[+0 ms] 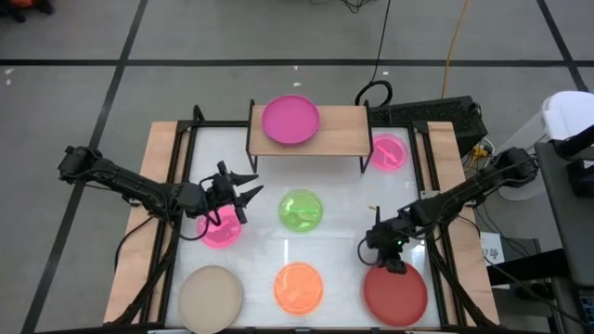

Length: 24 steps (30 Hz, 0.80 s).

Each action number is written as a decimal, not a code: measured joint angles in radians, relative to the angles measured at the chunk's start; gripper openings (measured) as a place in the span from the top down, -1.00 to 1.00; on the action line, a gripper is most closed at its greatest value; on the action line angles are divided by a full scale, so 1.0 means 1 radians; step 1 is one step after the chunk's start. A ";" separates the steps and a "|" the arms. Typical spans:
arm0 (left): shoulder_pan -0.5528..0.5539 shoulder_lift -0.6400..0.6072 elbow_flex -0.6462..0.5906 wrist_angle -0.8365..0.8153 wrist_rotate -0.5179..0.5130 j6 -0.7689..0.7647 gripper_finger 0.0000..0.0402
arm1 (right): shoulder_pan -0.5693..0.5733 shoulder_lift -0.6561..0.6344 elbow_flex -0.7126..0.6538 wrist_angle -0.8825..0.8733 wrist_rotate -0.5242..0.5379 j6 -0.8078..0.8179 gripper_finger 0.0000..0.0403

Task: Place and stack plates onto a shelf
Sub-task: Stack the orange plate on top of the pink plate on the shelf

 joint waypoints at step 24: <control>0.000 0.000 0.000 0.000 0.000 -0.005 0.15 | -0.022 0.000 0.000 0.027 0.048 -0.056 1.00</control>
